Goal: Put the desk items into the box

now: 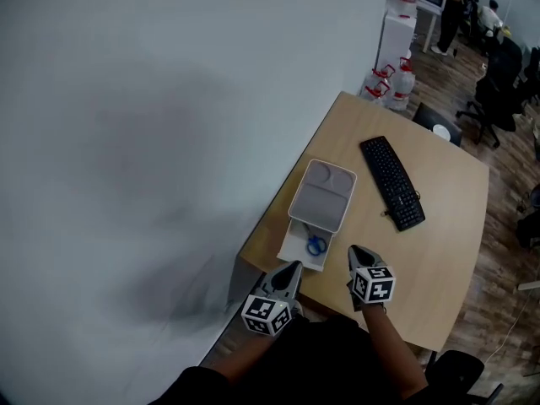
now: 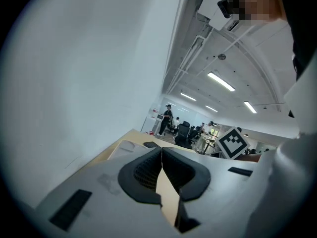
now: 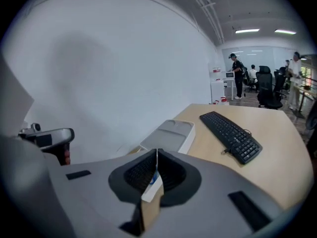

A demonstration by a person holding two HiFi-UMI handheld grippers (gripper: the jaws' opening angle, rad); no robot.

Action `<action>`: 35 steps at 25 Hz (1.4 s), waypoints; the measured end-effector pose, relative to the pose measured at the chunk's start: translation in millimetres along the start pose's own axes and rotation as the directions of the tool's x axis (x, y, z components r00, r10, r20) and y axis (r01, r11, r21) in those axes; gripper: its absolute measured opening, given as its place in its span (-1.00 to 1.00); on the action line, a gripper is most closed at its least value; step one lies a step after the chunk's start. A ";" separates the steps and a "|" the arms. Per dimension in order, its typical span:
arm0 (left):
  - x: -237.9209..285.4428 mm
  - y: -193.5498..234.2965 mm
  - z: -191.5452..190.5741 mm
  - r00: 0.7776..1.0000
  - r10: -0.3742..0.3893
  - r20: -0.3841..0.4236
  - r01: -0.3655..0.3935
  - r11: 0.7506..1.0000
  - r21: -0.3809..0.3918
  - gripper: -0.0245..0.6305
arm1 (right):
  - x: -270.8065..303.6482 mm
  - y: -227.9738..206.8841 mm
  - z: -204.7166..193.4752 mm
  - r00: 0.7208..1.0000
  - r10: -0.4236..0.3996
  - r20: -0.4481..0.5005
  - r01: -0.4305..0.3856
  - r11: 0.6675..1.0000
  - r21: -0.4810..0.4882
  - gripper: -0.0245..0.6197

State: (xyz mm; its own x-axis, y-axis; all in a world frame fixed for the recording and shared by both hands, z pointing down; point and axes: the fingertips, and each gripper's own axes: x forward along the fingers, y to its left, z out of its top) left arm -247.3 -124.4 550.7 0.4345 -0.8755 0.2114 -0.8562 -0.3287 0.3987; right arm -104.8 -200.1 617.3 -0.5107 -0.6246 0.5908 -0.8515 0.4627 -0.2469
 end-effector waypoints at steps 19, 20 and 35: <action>139.2 -226.1 0.6 0.917 -0.381 -0.115 0.393 0.912 0.115 -0.88 | -243.2 -165.9 5.4 0.883 -0.365 0.295 0.324 0.929 0.180 -0.72; 145.0 -237.5 -1.1 0.913 -0.391 -0.116 0.404 0.907 0.122 -0.88 | -254.8 -173.7 3.5 0.872 -0.383 0.306 0.338 0.922 0.190 -0.72; 196.1 -367.0 -28.4 0.893 -0.440 -0.094 0.450 0.866 0.220 -0.88 | -376.0 -279.4 -28.3 0.781 -0.526 0.336 0.472 0.850 0.233 -0.72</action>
State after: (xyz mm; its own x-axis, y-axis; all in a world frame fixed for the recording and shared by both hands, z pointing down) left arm 160.1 -165.4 471.3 0.7912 -0.6038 0.0970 -0.6071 -0.7564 0.2436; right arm 328.5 -76.7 485.9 0.0086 -0.9429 0.3331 -0.9927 -0.0481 -0.1104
